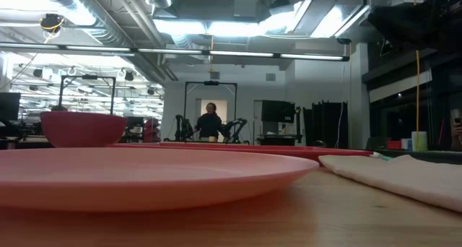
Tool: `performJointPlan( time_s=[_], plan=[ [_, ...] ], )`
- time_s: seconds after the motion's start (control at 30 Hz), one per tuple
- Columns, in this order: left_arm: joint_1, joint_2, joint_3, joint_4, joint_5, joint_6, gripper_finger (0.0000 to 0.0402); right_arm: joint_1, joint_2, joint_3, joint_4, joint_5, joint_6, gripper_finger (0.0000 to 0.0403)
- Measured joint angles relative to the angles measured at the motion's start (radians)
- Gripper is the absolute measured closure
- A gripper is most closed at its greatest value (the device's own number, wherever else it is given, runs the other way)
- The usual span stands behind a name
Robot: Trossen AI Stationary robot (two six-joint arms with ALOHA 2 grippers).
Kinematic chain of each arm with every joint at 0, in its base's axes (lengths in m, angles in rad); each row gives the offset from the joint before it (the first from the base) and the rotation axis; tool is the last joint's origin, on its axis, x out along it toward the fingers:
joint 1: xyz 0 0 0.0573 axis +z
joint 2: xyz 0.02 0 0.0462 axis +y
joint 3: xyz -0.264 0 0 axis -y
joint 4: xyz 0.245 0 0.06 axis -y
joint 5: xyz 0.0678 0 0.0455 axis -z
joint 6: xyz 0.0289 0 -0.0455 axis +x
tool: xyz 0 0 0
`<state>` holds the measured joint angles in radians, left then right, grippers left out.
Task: Set up tray
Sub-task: Put the purple mug on the top left of the red tray
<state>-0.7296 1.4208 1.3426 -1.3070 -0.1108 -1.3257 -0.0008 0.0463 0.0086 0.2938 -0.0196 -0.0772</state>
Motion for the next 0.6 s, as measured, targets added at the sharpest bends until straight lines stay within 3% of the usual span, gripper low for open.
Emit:
performJointPlan(
  time_s=[0.6],
  plan=[
    [-0.063,0.034,-0.001,0.001,0.001,-0.13,0.0397,0.0,0.0,0.0,-0.016,0.0,0.022,0.0336]
  ],
)
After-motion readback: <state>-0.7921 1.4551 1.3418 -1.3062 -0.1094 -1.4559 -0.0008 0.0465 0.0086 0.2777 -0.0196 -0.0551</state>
